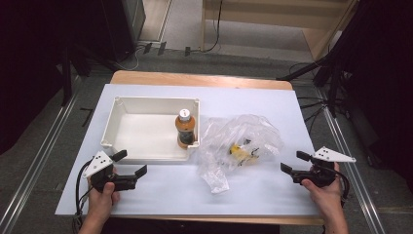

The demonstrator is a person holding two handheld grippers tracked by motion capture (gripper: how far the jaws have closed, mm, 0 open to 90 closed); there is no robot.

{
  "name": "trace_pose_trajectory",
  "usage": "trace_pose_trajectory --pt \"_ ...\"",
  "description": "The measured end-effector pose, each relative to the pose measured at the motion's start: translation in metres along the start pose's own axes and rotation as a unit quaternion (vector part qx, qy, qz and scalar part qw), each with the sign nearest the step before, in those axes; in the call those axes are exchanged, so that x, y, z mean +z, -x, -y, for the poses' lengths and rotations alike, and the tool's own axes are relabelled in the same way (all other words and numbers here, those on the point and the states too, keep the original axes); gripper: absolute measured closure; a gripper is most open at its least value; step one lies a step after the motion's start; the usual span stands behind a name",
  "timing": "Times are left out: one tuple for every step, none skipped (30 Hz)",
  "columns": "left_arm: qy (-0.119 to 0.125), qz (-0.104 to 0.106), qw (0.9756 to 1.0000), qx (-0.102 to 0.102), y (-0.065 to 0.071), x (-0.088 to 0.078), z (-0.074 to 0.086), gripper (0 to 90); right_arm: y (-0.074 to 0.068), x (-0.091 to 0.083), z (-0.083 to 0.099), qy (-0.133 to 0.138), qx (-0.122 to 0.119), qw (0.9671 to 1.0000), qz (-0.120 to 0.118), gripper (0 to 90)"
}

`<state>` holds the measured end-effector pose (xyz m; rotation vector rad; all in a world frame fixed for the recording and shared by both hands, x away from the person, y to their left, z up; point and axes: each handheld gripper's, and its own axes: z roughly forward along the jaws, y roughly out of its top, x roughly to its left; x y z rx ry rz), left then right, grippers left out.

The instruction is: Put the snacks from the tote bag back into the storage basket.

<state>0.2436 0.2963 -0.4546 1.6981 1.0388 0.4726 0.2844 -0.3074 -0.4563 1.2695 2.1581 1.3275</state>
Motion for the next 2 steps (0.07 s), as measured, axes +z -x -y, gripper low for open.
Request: trace_pose_trajectory --pt "0.0 0.0 1.0 -0.001 -0.0003 0.0001 0.0 1.8 0.0007 0.0 0.0019 0.0 0.002 1.0 0.001 13.8" --pt "0.0 0.0 1.0 -0.001 -0.0003 0.0001 0.0 1.8 0.0019 0.0005 0.0047 -0.001 0.002 1.0 0.003 13.8"
